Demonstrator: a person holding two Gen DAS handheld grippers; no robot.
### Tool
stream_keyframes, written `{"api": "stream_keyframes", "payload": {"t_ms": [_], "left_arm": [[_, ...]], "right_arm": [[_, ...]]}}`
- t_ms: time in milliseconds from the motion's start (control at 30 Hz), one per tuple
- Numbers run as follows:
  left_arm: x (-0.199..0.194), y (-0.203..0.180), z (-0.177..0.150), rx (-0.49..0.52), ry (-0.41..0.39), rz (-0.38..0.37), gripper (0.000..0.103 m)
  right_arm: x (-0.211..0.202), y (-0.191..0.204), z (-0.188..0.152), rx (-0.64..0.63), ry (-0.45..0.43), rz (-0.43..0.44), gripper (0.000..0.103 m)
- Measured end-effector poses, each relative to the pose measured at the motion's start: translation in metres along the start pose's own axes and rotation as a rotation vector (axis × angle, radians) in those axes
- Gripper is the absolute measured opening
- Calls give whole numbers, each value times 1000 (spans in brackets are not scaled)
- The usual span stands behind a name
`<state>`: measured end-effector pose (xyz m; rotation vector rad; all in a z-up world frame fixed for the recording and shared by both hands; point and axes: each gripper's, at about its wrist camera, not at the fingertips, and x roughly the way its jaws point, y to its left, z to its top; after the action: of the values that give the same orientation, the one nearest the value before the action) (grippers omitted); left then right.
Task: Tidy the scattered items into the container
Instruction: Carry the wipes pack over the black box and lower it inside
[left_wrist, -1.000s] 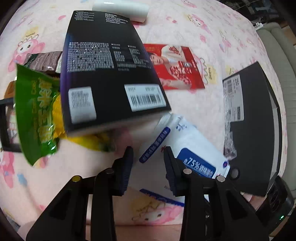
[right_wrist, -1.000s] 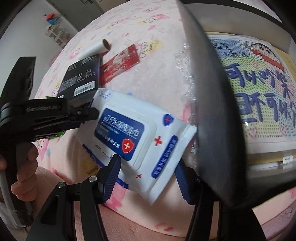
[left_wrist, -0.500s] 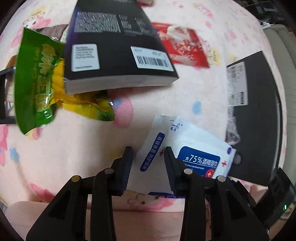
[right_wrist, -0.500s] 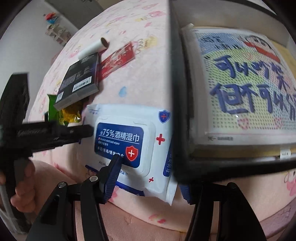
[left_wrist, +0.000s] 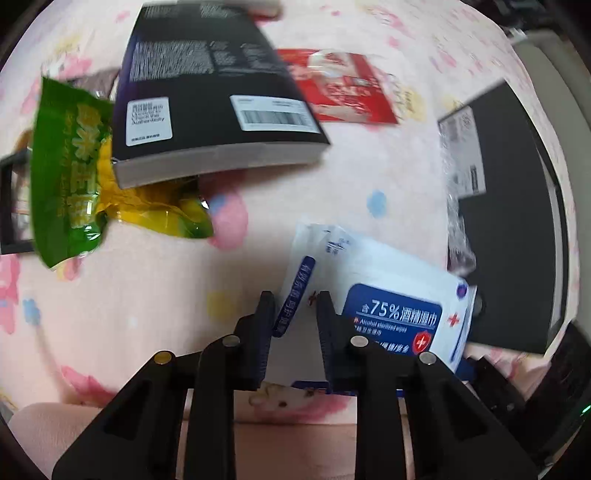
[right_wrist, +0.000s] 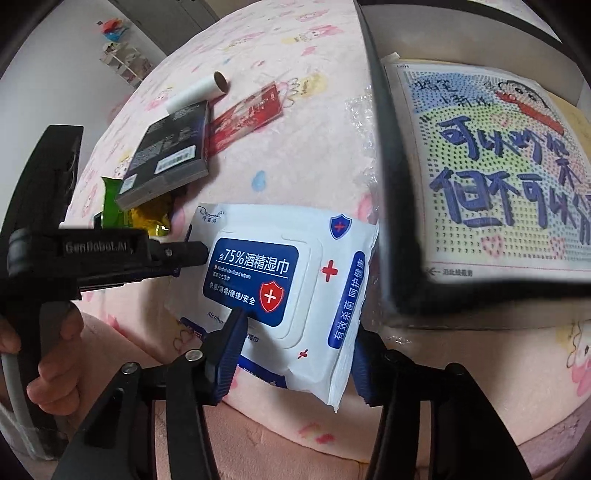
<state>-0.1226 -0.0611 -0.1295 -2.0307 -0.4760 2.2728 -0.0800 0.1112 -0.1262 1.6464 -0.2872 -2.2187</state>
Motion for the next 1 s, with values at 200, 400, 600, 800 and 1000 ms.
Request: {"api": "stream_keyframes", "payload": {"t_ms": [200, 400, 600, 800, 1000], "left_arm": [[-14, -6, -30, 10, -27, -102, 20], [-31, 8, -34, -13, -70, -176, 20], [-57, 4, -33, -10, -141, -196, 20], [-89, -6, -20, 12, -213, -230, 20], [-100, -39, -1, 66, -233, -234, 20]], "right_arm": [[-17, 12, -5, -33, -33, -8, 43], [-39, 11, -5, -47, -74, 0, 42], [-70, 17, 3, -45, -133, 32, 42], [-103, 27, 12, -96, -196, 20, 42], [-121, 6, 36, -87, -200, 17, 42]]}}
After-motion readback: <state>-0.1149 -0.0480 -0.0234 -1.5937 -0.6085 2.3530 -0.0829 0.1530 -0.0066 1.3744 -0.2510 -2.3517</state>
